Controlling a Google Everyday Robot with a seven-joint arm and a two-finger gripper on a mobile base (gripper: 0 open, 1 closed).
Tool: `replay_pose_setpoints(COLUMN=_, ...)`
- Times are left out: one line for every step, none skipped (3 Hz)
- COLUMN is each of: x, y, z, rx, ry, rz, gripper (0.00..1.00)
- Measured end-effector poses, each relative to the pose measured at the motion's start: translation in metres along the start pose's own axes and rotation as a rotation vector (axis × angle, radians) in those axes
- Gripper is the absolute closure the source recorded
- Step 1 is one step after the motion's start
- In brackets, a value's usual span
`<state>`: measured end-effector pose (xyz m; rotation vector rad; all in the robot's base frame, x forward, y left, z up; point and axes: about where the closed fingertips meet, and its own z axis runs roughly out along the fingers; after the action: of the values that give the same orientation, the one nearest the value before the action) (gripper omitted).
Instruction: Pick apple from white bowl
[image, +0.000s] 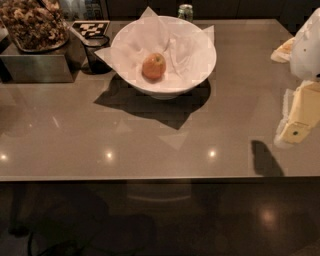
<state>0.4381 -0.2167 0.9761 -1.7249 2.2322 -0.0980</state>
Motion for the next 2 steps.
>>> replay_pose_setpoints(x=0.0000, y=-0.0001, z=0.0000, rx=0.000, ry=0.000, rz=0.000, gripper=0.00)
replay_pose_setpoints(x=-0.0050, y=-0.0095, z=-0.0032, rx=0.012, ry=-0.058, rz=0.033, gripper=0.00)
